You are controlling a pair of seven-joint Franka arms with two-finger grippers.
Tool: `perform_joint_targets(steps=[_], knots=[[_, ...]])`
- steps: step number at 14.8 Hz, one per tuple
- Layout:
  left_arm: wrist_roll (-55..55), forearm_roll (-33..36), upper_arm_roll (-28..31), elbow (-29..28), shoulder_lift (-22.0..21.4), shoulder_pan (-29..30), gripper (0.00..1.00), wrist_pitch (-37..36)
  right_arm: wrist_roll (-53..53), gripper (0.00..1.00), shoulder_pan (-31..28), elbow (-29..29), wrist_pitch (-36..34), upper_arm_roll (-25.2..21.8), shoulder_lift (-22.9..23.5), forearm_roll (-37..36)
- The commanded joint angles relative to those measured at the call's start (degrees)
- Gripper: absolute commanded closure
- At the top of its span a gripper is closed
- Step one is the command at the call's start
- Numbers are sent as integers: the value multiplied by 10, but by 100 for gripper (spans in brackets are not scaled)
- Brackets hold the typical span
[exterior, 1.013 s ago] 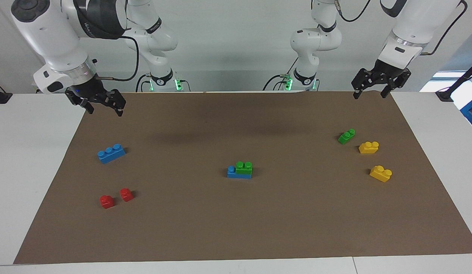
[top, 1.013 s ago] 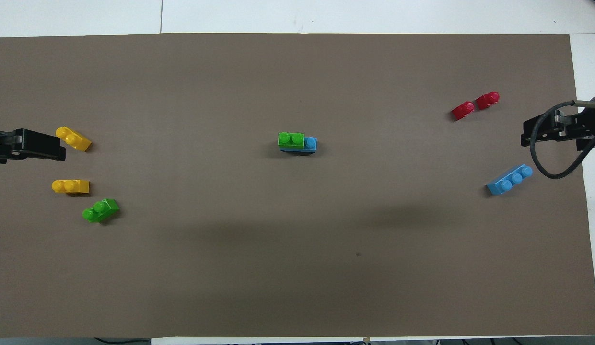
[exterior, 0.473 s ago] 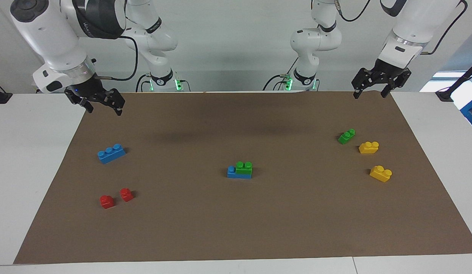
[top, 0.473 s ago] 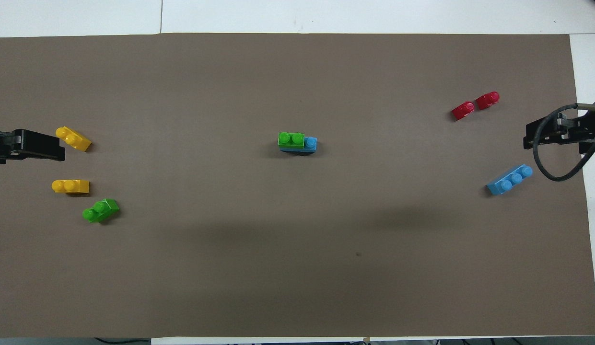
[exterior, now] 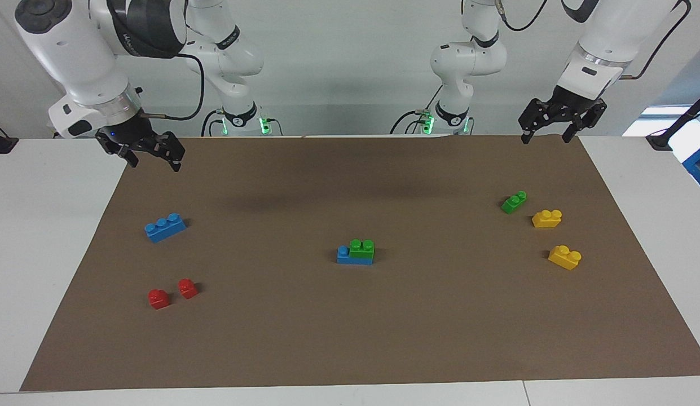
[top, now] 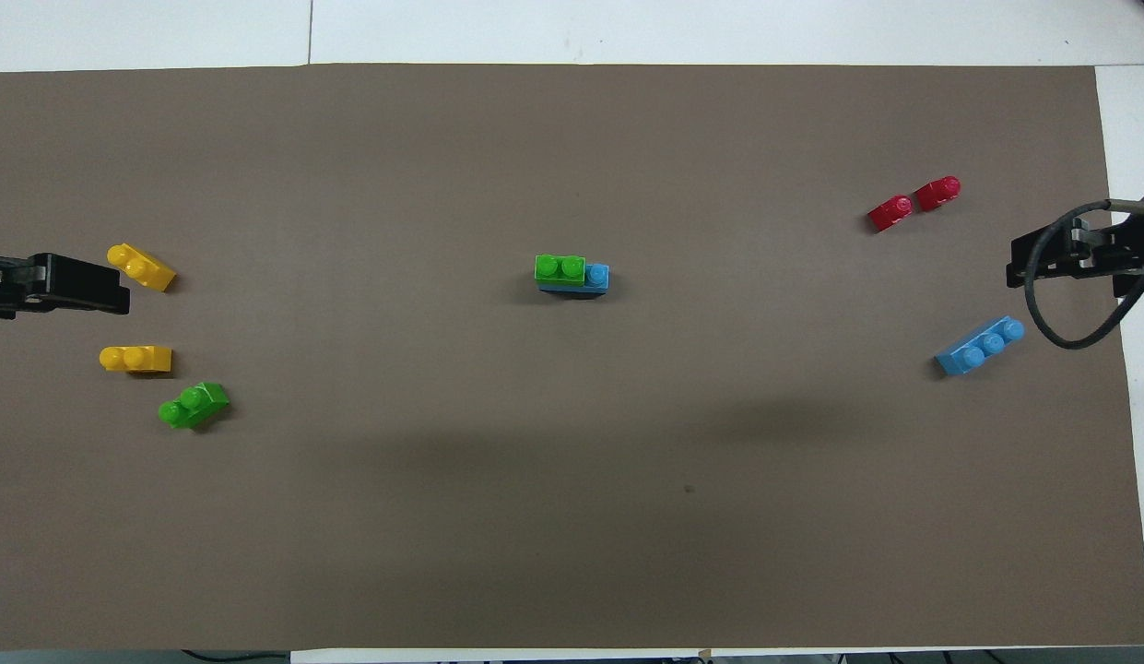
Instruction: Remove green block with left arm and hold with right
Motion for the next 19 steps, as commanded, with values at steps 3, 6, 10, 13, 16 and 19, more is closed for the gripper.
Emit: perform_joint_targets(steps=[3,6,10,13,16,19], knots=[[-54,-6,-1,-21,-20,2,0,-5,96,0,-4,-14,27,7,2,6],[-100,-6,-2,-25,-22,-6,0,-7,219,0,-5,-13,29,7,22,83],[-243,-8,-4,-42,-30,-37,0,7,325,0,4,-13,54,10,51,130],[-485,-9,-4,-101,-54,-94,0,74,437,0,15,-13,77,11,75,204],[-633,-14,-4,-144,-73,-138,0,122,529,0,35,-17,110,11,97,267],[-750,-48,-4,-162,-73,-161,0,161,588,0,50,-21,152,11,126,328]])
